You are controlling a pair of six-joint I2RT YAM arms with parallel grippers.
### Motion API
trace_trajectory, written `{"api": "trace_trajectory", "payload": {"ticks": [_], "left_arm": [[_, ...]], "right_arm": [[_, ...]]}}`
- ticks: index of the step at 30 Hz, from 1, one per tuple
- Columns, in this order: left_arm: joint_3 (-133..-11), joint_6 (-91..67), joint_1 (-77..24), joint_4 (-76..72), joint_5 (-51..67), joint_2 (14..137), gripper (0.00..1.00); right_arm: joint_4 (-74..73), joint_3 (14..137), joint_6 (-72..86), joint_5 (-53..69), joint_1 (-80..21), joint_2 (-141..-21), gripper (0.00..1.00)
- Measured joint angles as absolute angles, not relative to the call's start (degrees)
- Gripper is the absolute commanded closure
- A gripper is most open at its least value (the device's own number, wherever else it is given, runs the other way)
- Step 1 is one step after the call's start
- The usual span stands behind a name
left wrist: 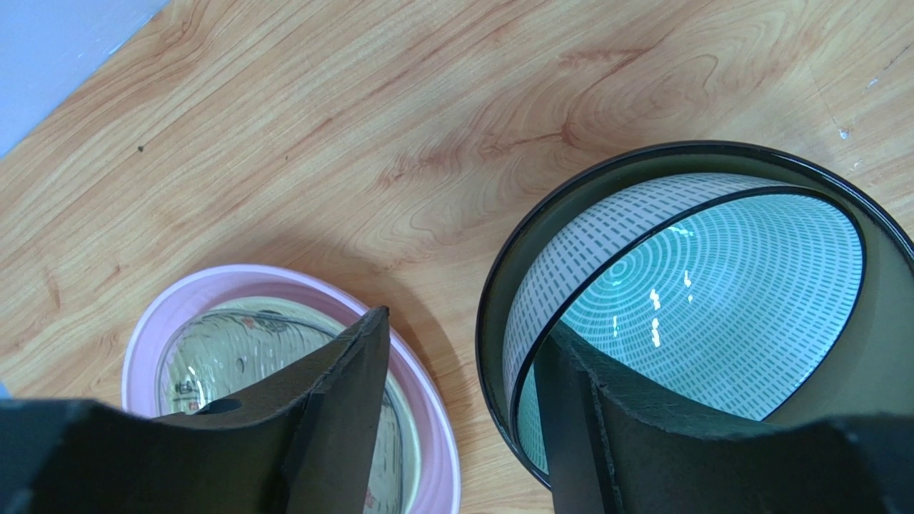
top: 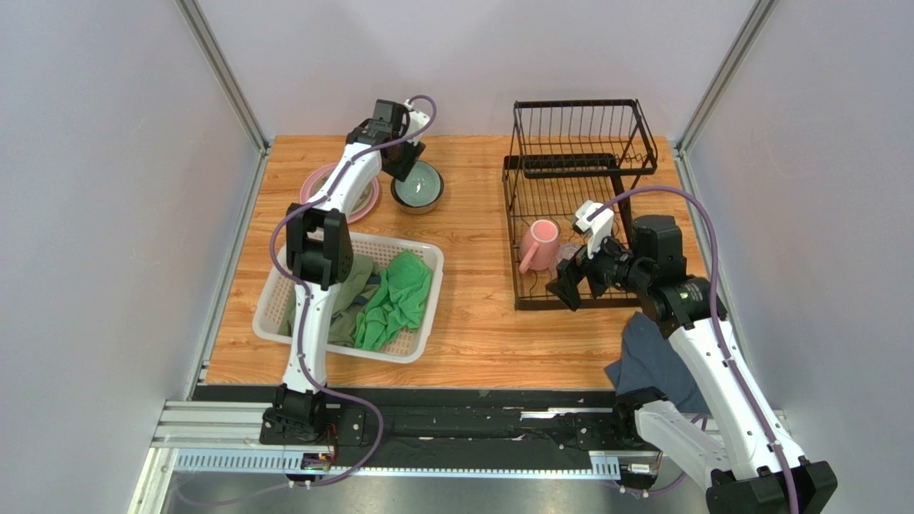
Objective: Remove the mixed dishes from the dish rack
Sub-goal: Place the bowl in the bowl.
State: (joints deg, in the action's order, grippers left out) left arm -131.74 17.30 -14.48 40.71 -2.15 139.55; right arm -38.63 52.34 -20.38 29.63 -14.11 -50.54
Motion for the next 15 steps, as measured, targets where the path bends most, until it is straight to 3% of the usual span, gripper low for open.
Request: {"api": "trace_trajectory", "payload": {"ticks": [15], "left_arm": [[-133.4, 18.6, -14.5, 38.9, -3.6, 141.0, 0.22]], "right_arm": [[-38.6, 52.2, -20.4, 29.6, -14.1, -51.2, 0.04]]}}
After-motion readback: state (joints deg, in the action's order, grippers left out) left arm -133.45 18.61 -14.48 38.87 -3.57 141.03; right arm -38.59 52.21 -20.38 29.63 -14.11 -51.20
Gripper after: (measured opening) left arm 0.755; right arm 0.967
